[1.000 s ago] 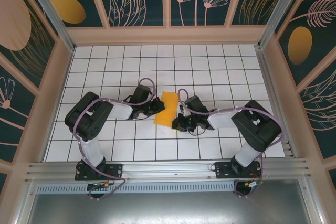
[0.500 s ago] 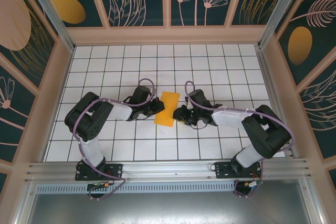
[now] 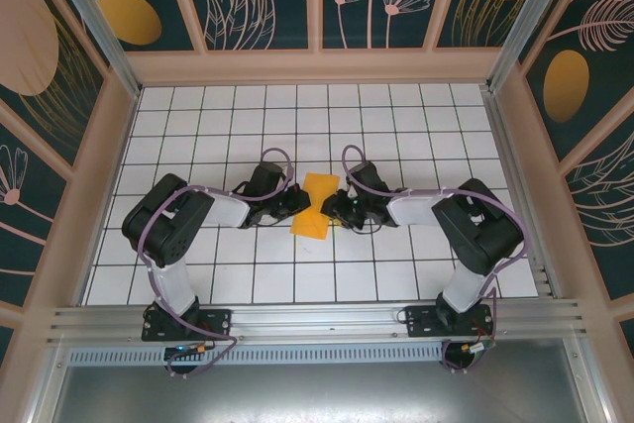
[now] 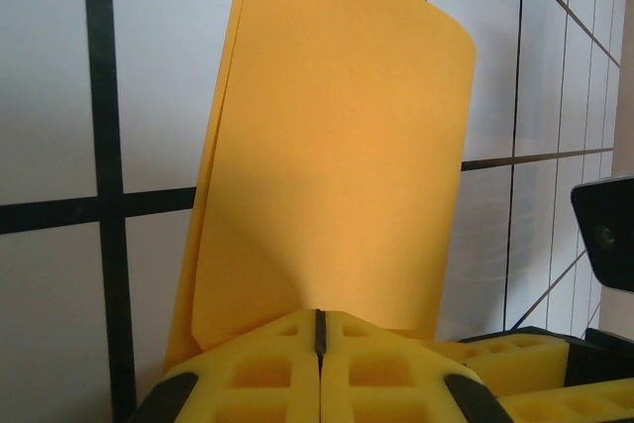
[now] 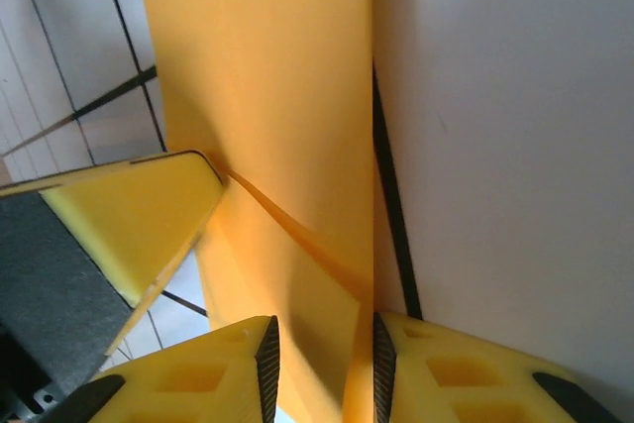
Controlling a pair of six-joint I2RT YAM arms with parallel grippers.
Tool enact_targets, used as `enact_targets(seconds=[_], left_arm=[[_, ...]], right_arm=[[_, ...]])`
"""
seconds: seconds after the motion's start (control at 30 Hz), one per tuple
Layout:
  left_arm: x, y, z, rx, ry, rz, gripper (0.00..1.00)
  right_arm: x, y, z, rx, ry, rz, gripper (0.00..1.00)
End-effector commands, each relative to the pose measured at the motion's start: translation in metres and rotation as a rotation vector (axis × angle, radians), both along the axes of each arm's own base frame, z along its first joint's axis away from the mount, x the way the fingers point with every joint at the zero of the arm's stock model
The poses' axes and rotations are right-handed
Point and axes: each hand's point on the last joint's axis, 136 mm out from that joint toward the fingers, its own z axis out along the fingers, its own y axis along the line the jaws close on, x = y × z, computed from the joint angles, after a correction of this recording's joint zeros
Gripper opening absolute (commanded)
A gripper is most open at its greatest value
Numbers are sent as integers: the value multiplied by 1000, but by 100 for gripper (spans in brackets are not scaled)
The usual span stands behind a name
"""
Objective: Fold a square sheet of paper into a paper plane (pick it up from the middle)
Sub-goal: Fold the triangle a second time at the center of the table, then turn over the paper at the center of the table.
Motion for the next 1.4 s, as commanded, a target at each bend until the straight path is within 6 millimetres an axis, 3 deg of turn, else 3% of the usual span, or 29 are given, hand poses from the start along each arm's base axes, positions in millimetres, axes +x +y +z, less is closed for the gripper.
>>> enact_targets(seconds=[0.0, 0.27, 0.5, 0.7, 0.93, 1.13, 1.37], left_arm=[[0, -1, 5, -19, -2, 3, 7], [5, 0, 20, -32, -42, 26, 14], [16, 8, 67, -61, -163, 91, 22], [13, 41, 83, 26, -234, 199, 25], [3, 81, 98, 98, -301, 332, 28], [-4, 106, 102, 123, -334, 405, 36], [-6, 114, 95, 143, -306, 422, 38]], right_arm=[[8, 5, 8, 56, -28, -17, 34], [7, 8, 12, 99, -54, -11, 36], [4, 14, 13, 146, -81, 36, 26], [7, 20, 26, 150, -120, 86, 16], [18, 13, 55, 14, -199, 137, 4], [32, -24, 95, -253, -283, 111, 3], [31, -101, 121, -926, -296, 71, 3]])
